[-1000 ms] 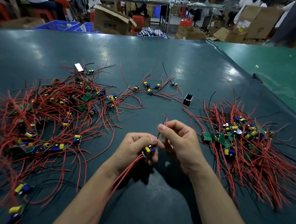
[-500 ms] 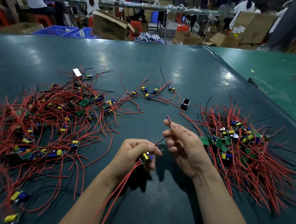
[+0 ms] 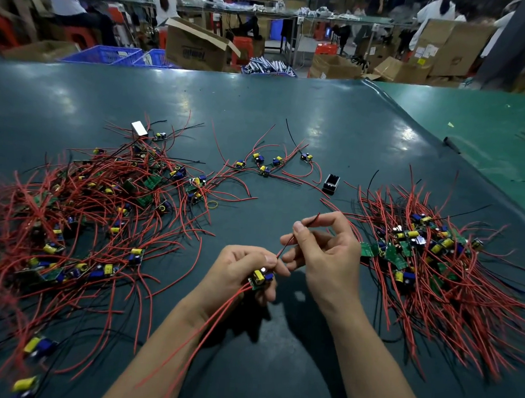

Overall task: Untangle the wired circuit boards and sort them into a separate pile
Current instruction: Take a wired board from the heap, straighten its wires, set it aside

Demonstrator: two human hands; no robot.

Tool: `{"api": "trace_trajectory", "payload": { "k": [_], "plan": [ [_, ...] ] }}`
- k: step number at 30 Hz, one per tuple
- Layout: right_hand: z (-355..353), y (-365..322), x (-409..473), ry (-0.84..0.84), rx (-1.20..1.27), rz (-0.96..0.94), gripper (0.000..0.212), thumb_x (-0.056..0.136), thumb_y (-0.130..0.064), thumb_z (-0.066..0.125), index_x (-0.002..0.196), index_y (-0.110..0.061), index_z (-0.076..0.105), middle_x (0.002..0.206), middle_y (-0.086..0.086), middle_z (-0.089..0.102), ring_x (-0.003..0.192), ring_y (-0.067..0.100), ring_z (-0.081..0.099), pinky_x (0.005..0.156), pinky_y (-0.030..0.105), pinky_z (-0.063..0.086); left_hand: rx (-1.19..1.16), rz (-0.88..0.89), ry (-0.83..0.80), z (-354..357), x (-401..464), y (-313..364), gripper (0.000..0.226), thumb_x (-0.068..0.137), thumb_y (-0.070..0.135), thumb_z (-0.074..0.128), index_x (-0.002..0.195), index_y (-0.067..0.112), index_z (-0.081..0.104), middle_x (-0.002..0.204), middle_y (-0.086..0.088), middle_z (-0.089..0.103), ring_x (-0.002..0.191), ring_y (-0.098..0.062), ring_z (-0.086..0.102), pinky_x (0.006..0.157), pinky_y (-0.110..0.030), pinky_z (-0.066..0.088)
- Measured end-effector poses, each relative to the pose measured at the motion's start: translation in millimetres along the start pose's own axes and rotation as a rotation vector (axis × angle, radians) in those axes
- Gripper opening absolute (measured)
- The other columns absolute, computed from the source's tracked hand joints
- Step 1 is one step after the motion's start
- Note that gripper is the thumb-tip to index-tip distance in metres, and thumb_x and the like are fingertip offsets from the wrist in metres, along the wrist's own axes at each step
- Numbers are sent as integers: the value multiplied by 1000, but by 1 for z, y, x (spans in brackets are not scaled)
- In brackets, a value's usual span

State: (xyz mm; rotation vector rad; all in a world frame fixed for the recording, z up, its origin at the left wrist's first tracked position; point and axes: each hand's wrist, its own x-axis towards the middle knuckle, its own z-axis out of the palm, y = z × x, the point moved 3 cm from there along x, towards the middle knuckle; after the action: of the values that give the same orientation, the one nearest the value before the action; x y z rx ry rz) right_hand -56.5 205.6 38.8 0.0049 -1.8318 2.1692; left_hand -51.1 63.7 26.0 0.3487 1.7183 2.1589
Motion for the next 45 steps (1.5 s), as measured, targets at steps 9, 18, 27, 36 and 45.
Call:
{"api": "trace_trajectory", "payload": {
  "k": [9, 18, 27, 36, 45],
  "plan": [
    [-1, -5, 0, 92, -30, -38, 10, 97, -2, 55, 93, -10, 52, 68, 14, 70, 39, 20, 54, 38, 28, 48, 47, -26, -9, 4, 0, 2, 28, 83, 22, 53, 71, 13, 77, 50, -10, 61, 41, -14, 53, 43, -18, 44],
    [-4, -8, 1, 87, -26, -15, 16, 99, -2, 49, 100, -14, 60, 64, 14, 69, 40, 19, 53, 38, 28, 48, 62, -44, -26, 5, -2, 1, 29, 85, 21, 52, 74, 14, 78, 51, -9, 62, 43, -14, 55, 44, -18, 44],
    [-12, -6, 7, 108, -34, -27, 11, 101, -2, 46, 103, -8, 55, 63, 13, 69, 39, 17, 55, 36, 26, 46, 65, -52, -37, 5, -2, 0, 28, 84, 21, 53, 73, 13, 77, 51, -9, 62, 44, -15, 55, 44, -19, 44],
    [-7, 8, 0, -379, -224, 395, 50, 70, -69, 58, 69, -19, 67, 45, -5, 46, 32, 8, 38, 32, 14, 28, -93, 148, 308, 0, 2, -6, 24, 82, 20, 56, 74, 10, 77, 65, -10, 68, 54, -16, 61, 55, -22, 50],
    [13, 4, -15, -571, -158, 369, 18, 85, -34, 69, 76, -18, 69, 49, 0, 54, 33, 10, 47, 31, 16, 33, -165, 99, 323, -1, 3, -8, 22, 81, 23, 64, 91, 8, 77, 91, -16, 73, 74, -28, 67, 64, -34, 52]
  ]
}}
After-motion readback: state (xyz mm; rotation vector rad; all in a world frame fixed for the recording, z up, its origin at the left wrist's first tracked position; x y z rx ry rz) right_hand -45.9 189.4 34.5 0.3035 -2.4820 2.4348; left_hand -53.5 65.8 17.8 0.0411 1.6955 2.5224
